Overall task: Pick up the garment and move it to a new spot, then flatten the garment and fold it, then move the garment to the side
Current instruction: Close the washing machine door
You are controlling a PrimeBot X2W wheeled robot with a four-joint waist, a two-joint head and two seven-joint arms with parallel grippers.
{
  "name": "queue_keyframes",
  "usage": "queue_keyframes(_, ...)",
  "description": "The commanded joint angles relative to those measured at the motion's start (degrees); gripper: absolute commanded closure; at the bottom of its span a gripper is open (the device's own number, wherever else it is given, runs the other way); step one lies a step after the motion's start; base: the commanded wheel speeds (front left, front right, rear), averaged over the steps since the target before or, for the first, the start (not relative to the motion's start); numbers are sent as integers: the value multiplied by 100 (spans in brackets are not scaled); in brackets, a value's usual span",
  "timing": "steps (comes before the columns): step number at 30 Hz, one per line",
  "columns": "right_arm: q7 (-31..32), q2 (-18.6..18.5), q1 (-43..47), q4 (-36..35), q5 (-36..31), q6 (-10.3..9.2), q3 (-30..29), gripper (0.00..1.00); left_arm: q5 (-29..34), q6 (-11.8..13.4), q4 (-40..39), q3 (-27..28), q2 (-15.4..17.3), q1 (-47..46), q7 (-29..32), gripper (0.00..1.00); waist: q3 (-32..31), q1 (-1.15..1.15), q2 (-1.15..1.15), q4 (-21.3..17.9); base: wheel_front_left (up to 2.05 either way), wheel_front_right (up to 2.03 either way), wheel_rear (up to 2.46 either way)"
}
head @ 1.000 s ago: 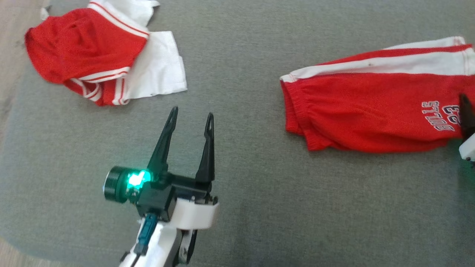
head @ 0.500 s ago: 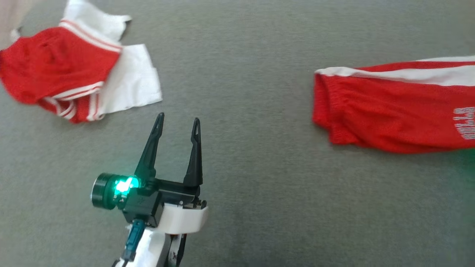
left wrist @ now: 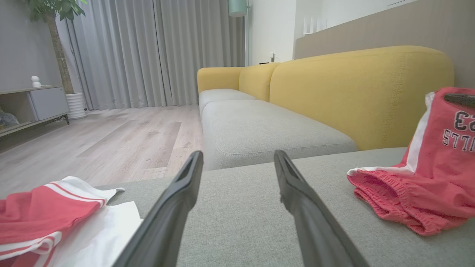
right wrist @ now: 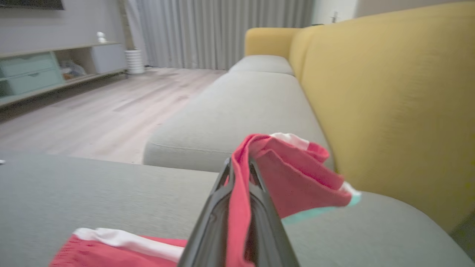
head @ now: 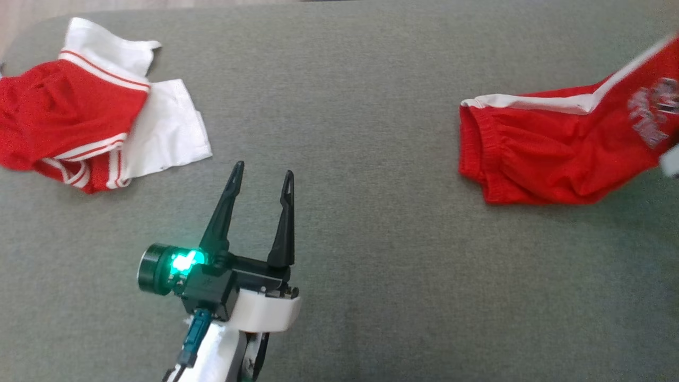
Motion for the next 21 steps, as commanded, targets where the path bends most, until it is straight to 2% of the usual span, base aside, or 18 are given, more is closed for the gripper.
queue_keyframes(1, -4, -15, 91, -418, -112, -4, 107, 100, 29, -54, -131, 155, -22, -39, -28, 0, -69, 0, 0, 97, 0, 0, 0)
queue_keyframes(5, 396, 340, 354, -1135, -397, -4, 382, 100, -5, -133, -61, 115, -44, -37, -28, 0, -147, 0, 0, 259, 0, 0, 0)
queue_keyframes(6, 510, 463, 459, -1263, -464, -4, 463, 88, -19, -142, -49, 101, -49, -39, -28, 0, -169, 0, 0, 305, 0, 0, 0)
queue_keyframes(7, 627, 604, 584, -1382, -500, -4, 554, 69, -38, -141, -42, 93, -55, -37, -28, 0, -193, 0, 0, 346, 0, 0, 0)
queue_keyframes(8, 746, 741, 719, -1477, -511, -4, 622, 31, -56, -137, -39, 84, -59, -31, -28, 0, -215, 0, 0, 380, 0, 0, 0)
queue_keyframes(9, 746, 741, 719, -1477, -511, -4, 622, 31, -56, -137, -39, 84, -59, -31, -28, 0, -215, 0, 0, 380, 0, 0, 0)
queue_keyframes(10, 831, 856, 842, -1560, -535, -4, 659, 0, -75, -130, -33, 77, -63, -17, -28, 0, -240, 0, 0, 407, 0, 0, 0)
queue_keyframes(14, 721, 1153, 1270, -1879, -658, -4, 347, 0, -118, -64, -22, 92, -72, 109, -28, 0, -392, 0, 0, 466, 0, 0, 0)
queue_keyframes(21, -50, 1581, 2244, -2193, -1024, -4, -1020, 0, -25, 192, -222, 427, -75, 666, -28, 0, -826, 0, 0, 322, 0, 0, 0)
